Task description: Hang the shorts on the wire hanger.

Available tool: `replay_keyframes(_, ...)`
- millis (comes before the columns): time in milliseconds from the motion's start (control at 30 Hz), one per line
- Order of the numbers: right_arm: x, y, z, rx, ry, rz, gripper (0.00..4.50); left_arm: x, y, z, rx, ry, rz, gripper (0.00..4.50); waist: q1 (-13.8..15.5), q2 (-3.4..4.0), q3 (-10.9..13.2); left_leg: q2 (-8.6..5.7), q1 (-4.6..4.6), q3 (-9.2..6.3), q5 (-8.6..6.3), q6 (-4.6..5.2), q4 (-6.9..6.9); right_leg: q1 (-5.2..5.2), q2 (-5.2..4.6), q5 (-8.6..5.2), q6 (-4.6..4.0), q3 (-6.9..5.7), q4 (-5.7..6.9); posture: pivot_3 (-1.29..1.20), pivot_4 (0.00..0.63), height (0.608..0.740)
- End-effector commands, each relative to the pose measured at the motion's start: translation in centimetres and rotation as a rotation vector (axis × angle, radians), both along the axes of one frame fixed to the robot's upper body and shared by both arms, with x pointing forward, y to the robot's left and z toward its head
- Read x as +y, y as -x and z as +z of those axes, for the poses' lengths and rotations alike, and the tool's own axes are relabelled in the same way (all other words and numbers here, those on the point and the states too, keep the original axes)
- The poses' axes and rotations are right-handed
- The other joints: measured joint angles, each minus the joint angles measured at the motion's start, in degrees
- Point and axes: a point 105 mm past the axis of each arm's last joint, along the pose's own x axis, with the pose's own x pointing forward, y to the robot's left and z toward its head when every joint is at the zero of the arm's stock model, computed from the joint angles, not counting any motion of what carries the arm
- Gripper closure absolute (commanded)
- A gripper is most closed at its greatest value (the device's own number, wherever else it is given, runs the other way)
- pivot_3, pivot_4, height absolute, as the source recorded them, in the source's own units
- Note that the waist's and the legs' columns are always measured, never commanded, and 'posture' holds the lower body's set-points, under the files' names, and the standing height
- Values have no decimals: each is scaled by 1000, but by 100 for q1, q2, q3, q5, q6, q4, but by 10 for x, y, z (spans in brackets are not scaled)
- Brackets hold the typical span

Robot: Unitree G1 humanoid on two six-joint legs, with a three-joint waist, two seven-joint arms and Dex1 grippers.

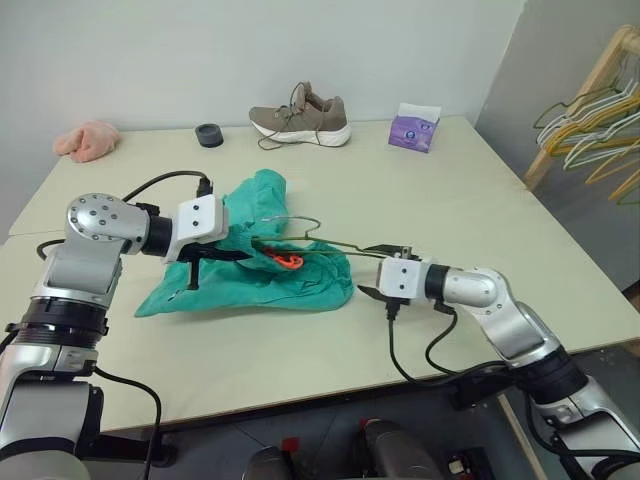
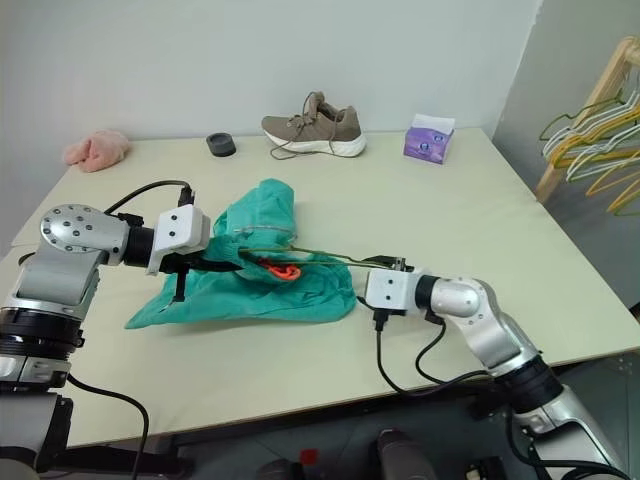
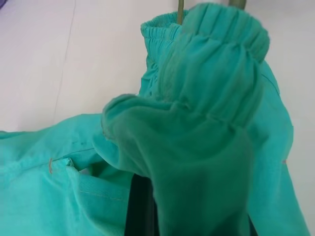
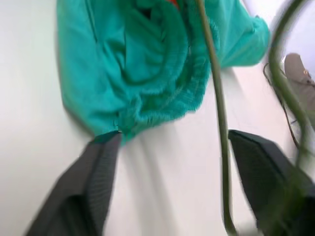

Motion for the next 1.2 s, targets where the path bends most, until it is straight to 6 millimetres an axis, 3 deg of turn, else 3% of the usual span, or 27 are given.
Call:
replay_keyframes(33,-22,4,3,123,-159,-151,50,14,-10,20,-79,66,120,4500,0,-6,-3,0,-1,-1,0,0,0,-1,0,0,0,0,2,-134,67,740)
replay_keyframes(233,22,15,-6,381,-501,-258,50,12,-15,31,-84,165,174,4500,-71,-6,-4,13,7,1,0,-1,-3,-11,2,-6,-8,8,29,-138,68,740)
replay_keyframes(400,58,3,-3,461,-643,-282,50,8,-15,39,-80,220,179,4500,-32,-7,-5,3,3,0,0,-2,1,-13,3,-9,-12,5,34,-128,69,740)
replay_keyframes(867,93,-37,-22,554,-724,-427,50,8,-11,42,-75,254,189,4500,-14,-12,-8,4,-1,-6,0,-1,0,-13,3,1,-29,2,34,-107,67,740)
replay_keyframes(967,100,-42,-25,565,-742,-455,616,9,-11,42,-73,262,193,4500,-20,-12,-8,6,-1,-7,0,-1,-1,-13,3,1,-29,2,34,-108,67,740)
replay_keyframes(1200,95,-53,-20,470,-760,-501,3098,12,-7,44,-70,278,205,4500,-13,-12,-8,6,-3,-7,0,-1,-1,-14,2,2,-30,2,34,-97,66,740)
